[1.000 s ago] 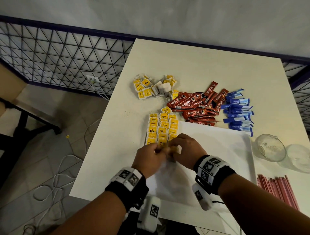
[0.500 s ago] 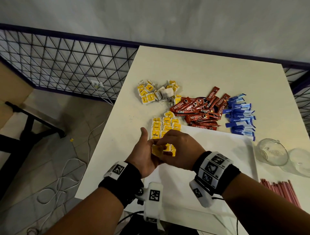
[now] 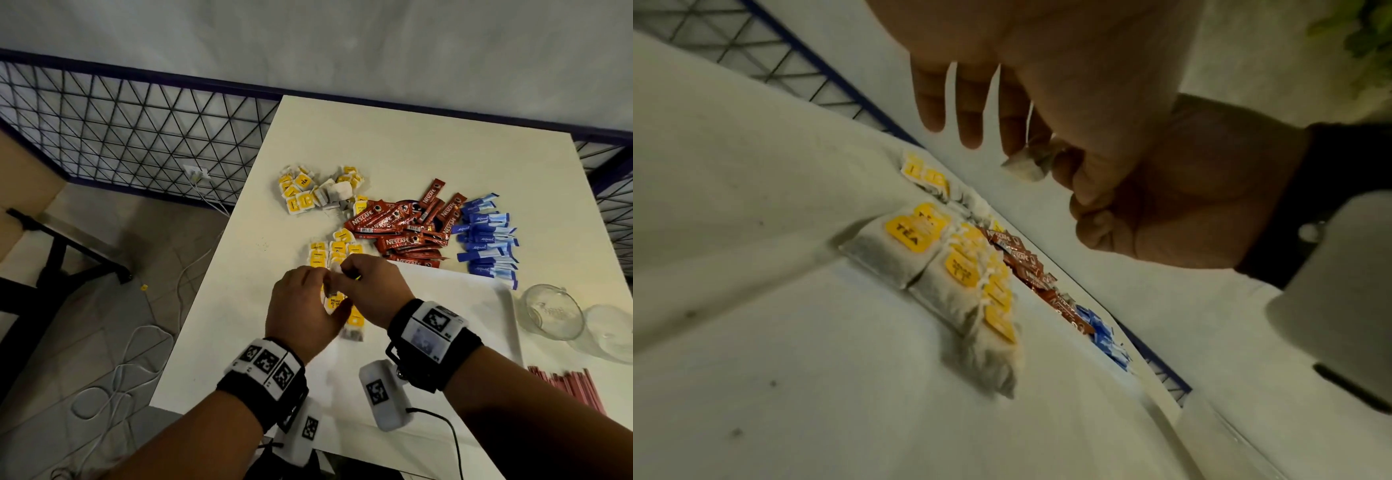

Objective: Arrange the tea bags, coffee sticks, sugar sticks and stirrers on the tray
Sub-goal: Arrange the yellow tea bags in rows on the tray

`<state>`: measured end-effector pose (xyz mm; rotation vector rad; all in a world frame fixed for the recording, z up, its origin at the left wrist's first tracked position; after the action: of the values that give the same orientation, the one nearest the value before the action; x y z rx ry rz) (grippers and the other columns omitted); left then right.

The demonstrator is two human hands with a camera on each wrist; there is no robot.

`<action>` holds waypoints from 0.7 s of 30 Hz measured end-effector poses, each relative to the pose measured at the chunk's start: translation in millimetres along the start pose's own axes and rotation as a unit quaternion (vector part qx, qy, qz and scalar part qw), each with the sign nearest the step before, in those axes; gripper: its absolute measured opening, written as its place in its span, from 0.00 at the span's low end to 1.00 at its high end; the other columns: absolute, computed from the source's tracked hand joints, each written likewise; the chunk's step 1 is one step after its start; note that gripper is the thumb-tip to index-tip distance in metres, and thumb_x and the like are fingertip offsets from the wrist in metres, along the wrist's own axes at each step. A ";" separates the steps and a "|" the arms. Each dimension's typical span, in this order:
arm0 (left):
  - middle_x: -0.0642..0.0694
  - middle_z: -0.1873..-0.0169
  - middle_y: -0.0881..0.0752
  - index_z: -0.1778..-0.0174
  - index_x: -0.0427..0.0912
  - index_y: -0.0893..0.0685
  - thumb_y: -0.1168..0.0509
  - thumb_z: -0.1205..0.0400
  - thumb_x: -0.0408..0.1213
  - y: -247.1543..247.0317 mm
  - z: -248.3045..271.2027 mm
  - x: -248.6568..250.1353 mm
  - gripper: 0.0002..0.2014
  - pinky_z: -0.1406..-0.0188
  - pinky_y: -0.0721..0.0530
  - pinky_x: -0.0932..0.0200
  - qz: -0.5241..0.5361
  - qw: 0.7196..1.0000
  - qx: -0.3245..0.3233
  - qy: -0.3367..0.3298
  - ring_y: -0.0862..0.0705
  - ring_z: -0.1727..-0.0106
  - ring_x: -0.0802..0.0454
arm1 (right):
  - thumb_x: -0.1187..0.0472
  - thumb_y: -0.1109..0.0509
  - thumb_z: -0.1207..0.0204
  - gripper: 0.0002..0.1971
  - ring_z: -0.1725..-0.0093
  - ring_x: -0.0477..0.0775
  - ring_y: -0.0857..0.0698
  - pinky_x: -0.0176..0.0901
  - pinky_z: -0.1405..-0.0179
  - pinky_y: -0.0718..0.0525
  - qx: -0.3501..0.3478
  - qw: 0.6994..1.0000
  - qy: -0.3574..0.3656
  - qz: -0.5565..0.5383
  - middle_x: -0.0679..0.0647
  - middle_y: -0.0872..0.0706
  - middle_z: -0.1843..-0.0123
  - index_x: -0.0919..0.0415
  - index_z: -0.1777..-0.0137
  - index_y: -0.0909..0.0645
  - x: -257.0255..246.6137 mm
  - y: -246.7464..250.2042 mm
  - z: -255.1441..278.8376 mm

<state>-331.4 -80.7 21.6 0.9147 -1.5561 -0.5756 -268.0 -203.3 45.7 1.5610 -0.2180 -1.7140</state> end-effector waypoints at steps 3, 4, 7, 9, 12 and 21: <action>0.47 0.66 0.13 0.61 0.42 0.14 0.40 0.27 0.47 2.8 -3.6 -2.3 0.14 0.64 0.16 0.50 -0.013 0.999 0.030 -0.021 0.15 0.63 0.42 | 0.49 0.26 0.28 0.10 0.68 0.35 0.23 0.29 0.71 0.33 -0.013 1.000 0.013 -0.007 0.40 0.18 0.67 0.49 0.67 0.19 -6.2 3.1 3.0; 0.47 0.66 0.12 0.60 0.42 0.13 0.40 0.25 0.45 5.0 -5.4 -2.7 0.13 0.65 0.16 0.52 0.005 0.999 0.035 -0.021 0.15 0.64 0.43 | 0.48 0.25 0.29 0.09 0.67 0.36 0.23 0.29 0.70 0.33 -0.002 1.000 0.019 -0.013 0.41 0.18 0.64 0.48 0.64 0.19 -5.8 6.1 3.4; 0.51 0.67 0.11 0.59 0.45 0.11 0.33 0.20 0.44 8.4 -8.0 -4.3 0.08 0.64 0.19 0.59 0.138 0.988 -0.016 0.069 0.18 0.68 0.59 | 0.49 0.24 0.29 0.08 0.63 0.39 0.23 0.33 0.65 0.28 -0.003 0.999 0.041 -0.023 0.44 0.18 0.54 0.45 0.54 0.20 -2.7 10.4 2.1; 0.55 0.66 0.10 0.60 0.52 0.10 0.31 0.19 0.46 6.3 -8.6 -7.6 0.07 0.57 0.17 0.61 0.228 0.961 -0.085 0.131 0.16 0.66 0.67 | 0.49 0.28 0.25 0.04 0.63 0.40 0.22 0.36 0.63 0.28 -0.036 0.998 0.041 -0.008 0.46 0.16 0.53 0.40 0.59 0.21 -0.9 7.3 0.4; 0.57 0.61 0.09 0.64 0.60 0.10 0.29 0.20 0.44 2.4 -6.2 -11.1 0.07 0.50 0.18 0.62 0.247 0.945 -0.140 0.164 0.12 0.55 0.65 | 0.50 0.29 0.24 0.09 0.64 0.40 0.22 0.35 0.64 0.29 -0.043 0.998 0.038 0.005 0.47 0.16 0.54 0.38 0.65 0.22 1.5 4.7 -0.8; 0.50 0.67 0.14 0.63 0.47 0.13 0.35 0.17 0.46 -20.3 9.9 -24.3 0.12 0.63 0.27 0.61 0.117 0.945 -0.209 0.223 0.16 0.58 0.45 | 0.53 0.29 0.24 0.03 0.61 0.40 0.22 0.30 0.64 0.30 -0.044 0.995 0.010 0.085 0.43 0.16 0.58 0.49 0.57 0.16 35.4 -4.4 4.2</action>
<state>-336.0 -73.9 -10.5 0.4809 -1.0546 -0.4630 -271.1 -224.6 17.0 1.4533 -0.2543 -1.5550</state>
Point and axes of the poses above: each hand's wrist, its own z-axis away from the middle knuckle, its own y-axis out of the back of the hand, x = y × z, the point moved 3 cm from there along -z, towards the middle knuckle
